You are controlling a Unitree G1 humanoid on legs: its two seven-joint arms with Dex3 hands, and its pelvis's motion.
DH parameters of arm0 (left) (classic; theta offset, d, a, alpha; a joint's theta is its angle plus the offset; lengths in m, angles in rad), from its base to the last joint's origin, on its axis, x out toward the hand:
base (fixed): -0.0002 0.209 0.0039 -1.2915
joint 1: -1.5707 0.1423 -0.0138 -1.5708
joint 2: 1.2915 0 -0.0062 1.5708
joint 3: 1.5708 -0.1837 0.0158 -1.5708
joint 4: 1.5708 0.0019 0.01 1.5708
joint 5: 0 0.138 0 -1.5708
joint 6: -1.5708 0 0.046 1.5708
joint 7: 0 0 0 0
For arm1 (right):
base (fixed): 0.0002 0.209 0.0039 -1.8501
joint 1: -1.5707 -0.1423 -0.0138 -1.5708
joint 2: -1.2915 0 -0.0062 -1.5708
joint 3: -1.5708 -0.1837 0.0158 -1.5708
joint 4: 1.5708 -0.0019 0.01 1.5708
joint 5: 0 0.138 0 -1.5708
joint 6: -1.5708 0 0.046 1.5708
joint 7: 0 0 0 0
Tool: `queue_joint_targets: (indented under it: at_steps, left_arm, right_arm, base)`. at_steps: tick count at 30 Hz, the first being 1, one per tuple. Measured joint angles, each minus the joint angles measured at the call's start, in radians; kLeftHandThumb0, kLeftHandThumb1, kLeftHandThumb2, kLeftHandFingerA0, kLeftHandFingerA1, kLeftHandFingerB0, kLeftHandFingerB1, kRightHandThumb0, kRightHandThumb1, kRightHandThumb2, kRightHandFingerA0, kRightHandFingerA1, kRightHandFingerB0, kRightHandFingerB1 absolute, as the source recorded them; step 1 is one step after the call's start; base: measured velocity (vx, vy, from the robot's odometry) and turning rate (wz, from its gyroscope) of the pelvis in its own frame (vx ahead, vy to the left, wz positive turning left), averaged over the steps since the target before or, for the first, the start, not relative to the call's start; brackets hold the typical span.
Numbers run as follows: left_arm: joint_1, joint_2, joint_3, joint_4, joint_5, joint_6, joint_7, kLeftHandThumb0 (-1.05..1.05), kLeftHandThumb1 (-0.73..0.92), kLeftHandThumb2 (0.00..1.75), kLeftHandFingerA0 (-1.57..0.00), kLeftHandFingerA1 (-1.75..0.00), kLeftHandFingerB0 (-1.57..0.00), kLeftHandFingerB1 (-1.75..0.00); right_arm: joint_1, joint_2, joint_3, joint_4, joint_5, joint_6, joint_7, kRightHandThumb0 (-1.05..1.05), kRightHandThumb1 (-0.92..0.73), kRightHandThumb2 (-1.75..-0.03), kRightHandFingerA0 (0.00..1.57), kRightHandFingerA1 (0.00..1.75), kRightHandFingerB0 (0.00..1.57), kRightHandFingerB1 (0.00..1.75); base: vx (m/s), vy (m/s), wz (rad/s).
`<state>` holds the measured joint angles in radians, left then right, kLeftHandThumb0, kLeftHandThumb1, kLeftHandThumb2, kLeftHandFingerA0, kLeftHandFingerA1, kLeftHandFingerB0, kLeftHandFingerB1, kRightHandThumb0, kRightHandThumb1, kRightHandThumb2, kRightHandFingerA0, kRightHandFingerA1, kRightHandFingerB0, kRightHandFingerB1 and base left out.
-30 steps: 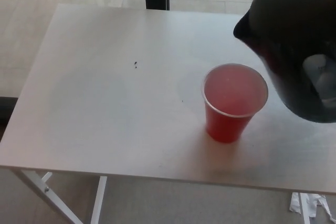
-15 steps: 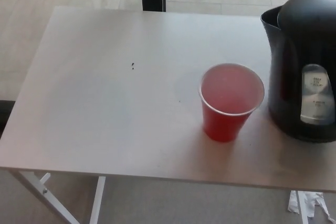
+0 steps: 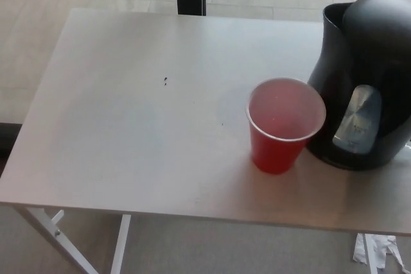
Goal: The robot uses its right hand to lift up a kettle kept on the middle of the desk by its handle and tilt it into a glass kept next to it to pour out water
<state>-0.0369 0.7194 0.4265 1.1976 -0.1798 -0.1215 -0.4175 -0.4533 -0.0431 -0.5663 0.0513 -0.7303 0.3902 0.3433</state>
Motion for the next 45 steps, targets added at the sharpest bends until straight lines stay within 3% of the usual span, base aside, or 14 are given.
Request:
queue_joint_targets:
  at_steps: [1,2,3,4,6,7,8,9,10,11,25,45]
  left_arm:
    - [0.000,-0.003,0.002,0.000,0.000,0.000,0.000,-0.81,0.92,0.72,-0.53,-0.49,-0.37,-0.40]
    - [0.000,-0.006,0.003,0.000,0.000,0.000,0.000,-0.81,0.92,0.72,-0.53,-0.49,-0.36,-0.40]
    - [0.001,-0.007,0.006,0.001,-0.001,0.000,0.000,-0.80,0.92,0.73,-0.53,-0.49,-0.37,-0.40]
    - [0.002,-0.007,0.009,0.001,-0.001,0.000,0.000,-0.81,0.92,0.74,-0.54,-0.49,-0.36,-0.40]
    - [0.004,-0.007,0.012,0.001,-0.002,0.000,0.000,-0.81,0.92,0.74,-0.54,-0.49,-0.36,-0.40]
    - [0.005,-0.008,0.013,0.001,-0.002,0.000,0.000,-0.77,0.76,1.13,-0.51,-0.60,-0.35,-0.53]
    - [0.005,-0.008,0.013,0.001,-0.002,0.000,0.000,-0.77,0.76,1.13,-0.51,-0.60,-0.35,-0.53]
    - [0.006,-0.008,0.013,0.001,-0.001,0.000,0.000,-0.77,0.76,1.14,-0.50,-0.60,-0.33,-0.53]
    - [0.007,-0.008,0.013,0.001,-0.001,0.000,0.000,-0.77,0.75,1.13,-0.50,-0.60,-0.33,-0.53]
    - [0.008,-0.008,0.013,0.000,-0.001,0.000,0.000,-0.77,0.75,1.13,-0.50,-0.60,-0.33,-0.53]
    - [0.016,-0.008,0.020,0.002,-0.002,0.000,0.000,-0.77,0.75,1.13,-0.50,-0.60,-0.33,-0.53]
    - [0.020,-0.008,0.024,0.017,-0.008,0.000,0.000,-0.77,0.75,1.13,-0.50,-0.60,-0.33,-0.53]
  right_arm:
    - [0.013,0.004,-0.006,-0.002,0.016,-0.013,-0.018,-0.23,-0.48,-1.22,1.25,1.38,0.96,1.17]
    - [0.024,0.006,-0.010,-0.004,0.029,-0.024,-0.031,-0.23,-0.45,-1.10,1.14,1.53,0.89,1.06]
    - [0.039,0.006,-0.012,-0.007,0.044,-0.036,-0.048,-0.27,-0.67,-0.71,0.89,1.57,0.69,0.73]
    - [0.053,0.006,-0.013,-0.010,0.058,-0.043,-0.062,-0.30,-0.65,-0.62,0.79,1.50,0.51,0.51]
    - [0.073,0.004,-0.013,-0.016,0.085,-0.053,-0.081,-0.30,-0.65,-0.62,0.79,1.50,0.51,0.51]
    - [0.083,0.002,-0.012,-0.018,0.101,-0.057,-0.088,-0.41,-0.63,-0.59,0.51,0.93,0.21,0.30]
    - [0.090,-0.001,-0.012,-0.019,0.111,-0.060,-0.090,-0.53,-0.50,-0.79,0.35,0.65,0.04,0.28]
    - [0.100,-0.010,-0.011,-0.020,0.129,-0.066,-0.085,-0.69,-0.44,-0.81,0.00,0.23,0.00,0.10]
    - [0.103,-0.013,-0.011,-0.020,0.135,-0.068,-0.083,-0.85,-0.51,-0.84,0.00,0.04,0.00,0.00]
    - [0.116,-0.031,-0.008,-0.021,0.157,-0.074,-0.071,-0.80,-0.48,-0.78,0.00,0.00,0.00,0.00]
    - [0.242,-0.196,0.102,-0.021,0.352,-0.089,0.077,-0.80,-0.48,-0.78,0.00,0.00,0.00,0.00]
    - [0.279,-0.286,0.201,-0.013,0.524,-0.094,0.062,-0.80,-0.48,-0.78,0.00,0.00,0.00,0.00]
  base:
    - [0.00,0.000,0.00]
    - [0.00,0.000,0.00]
    - [0.00,0.000,0.00]
    - [0.00,0.000,0.00]
    - [0.00,0.000,0.00]
    - [0.00,0.000,0.00]
    - [0.00,0.000,0.00]
    - [0.00,0.000,0.00]
    - [0.00,0.000,0.00]
    - [0.00,0.000,0.00]
    - [0.00,0.000,0.00]
    - [0.00,0.000,0.00]
